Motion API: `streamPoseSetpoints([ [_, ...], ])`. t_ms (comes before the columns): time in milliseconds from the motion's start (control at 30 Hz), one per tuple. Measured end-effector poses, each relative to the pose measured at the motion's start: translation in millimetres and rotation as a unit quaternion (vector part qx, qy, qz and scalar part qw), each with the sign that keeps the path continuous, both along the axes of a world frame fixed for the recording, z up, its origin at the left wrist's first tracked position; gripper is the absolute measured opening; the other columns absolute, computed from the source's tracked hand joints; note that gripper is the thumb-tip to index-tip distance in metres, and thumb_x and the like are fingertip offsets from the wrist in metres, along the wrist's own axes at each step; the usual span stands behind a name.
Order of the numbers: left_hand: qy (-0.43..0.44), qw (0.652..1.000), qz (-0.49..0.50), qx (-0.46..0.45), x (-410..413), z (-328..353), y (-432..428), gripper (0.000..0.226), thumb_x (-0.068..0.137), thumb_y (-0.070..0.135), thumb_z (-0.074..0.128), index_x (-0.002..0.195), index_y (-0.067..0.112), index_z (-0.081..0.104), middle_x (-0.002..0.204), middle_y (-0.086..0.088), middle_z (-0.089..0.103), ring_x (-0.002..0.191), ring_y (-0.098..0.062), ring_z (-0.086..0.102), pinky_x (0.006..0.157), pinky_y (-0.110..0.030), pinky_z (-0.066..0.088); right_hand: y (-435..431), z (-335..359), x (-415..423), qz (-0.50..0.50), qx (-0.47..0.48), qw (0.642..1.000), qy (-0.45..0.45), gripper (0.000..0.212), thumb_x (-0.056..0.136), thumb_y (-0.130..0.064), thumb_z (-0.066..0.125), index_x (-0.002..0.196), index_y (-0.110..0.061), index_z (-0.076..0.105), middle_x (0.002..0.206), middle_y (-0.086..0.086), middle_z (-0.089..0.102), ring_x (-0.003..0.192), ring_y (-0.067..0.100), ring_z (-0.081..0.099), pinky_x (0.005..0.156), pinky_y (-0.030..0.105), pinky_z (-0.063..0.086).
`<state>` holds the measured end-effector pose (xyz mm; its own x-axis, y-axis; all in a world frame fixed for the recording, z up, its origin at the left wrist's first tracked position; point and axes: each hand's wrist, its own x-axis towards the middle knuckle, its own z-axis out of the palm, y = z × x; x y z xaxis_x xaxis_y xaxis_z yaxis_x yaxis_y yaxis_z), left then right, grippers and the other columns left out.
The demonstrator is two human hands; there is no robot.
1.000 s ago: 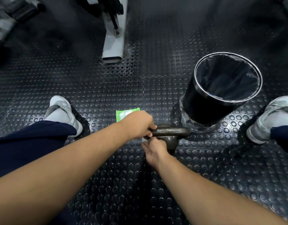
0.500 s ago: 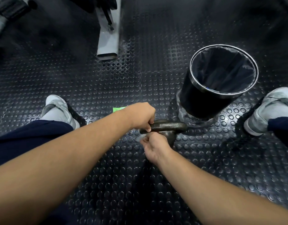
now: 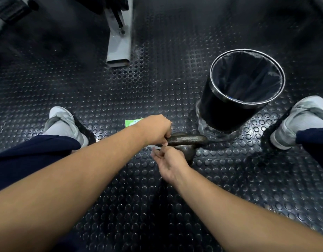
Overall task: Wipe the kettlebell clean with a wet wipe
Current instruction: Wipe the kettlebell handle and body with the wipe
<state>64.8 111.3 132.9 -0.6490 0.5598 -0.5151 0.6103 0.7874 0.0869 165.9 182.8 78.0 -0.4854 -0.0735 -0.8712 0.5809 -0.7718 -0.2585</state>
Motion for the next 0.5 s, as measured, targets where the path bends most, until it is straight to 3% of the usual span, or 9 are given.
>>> streamPoseSetpoints([
  [133, 0.001, 1.0, 0.001, -0.007, 0.8, 1.3, 0.0, 0.024, 0.085, 0.036, 0.08, 0.104, 0.02, 0.08, 0.095, 0.0, 0.077, 0.093, -0.022, 0.068, 0.08, -0.038, 0.057, -7.2, -15.4, -3.7, 0.028, 0.048, 0.998, 0.004, 0.026, 0.086, 0.019, 0.047, 0.098, -0.001, 0.059, 0.088, 0.011, 0.061, 0.075, 0.015, 0.059, 0.102, 0.041, 0.053],
  [233, 0.009, 1.0, -0.001, -0.008, 1.6, 0.9, 0.9, 0.023, 0.084, 0.036, 0.08, 0.098, 0.018, 0.079, 0.09, -0.001, 0.076, 0.088, -0.023, 0.068, 0.076, -0.037, 0.057, -4.1, -19.7, -4.0, 0.049, 0.074, 0.996, 0.004, 0.029, 0.084, 0.019, 0.047, 0.097, -0.004, 0.058, 0.091, 0.011, 0.063, 0.086, 0.019, 0.061, 0.095, 0.036, 0.055],
  [500, -0.004, 1.0, 0.029, 0.003, 1.2, -4.9, -1.9, 0.027, 0.084, 0.037, 0.081, 0.106, 0.023, 0.08, 0.096, 0.002, 0.077, 0.093, -0.022, 0.069, 0.071, -0.029, 0.049, -3.1, -8.1, -1.9, 0.042, 0.042, 0.998, 0.018, 0.024, 0.089, 0.02, 0.046, 0.098, 0.003, 0.06, 0.09, 0.012, 0.061, 0.084, 0.019, 0.059, 0.103, 0.041, 0.052],
])
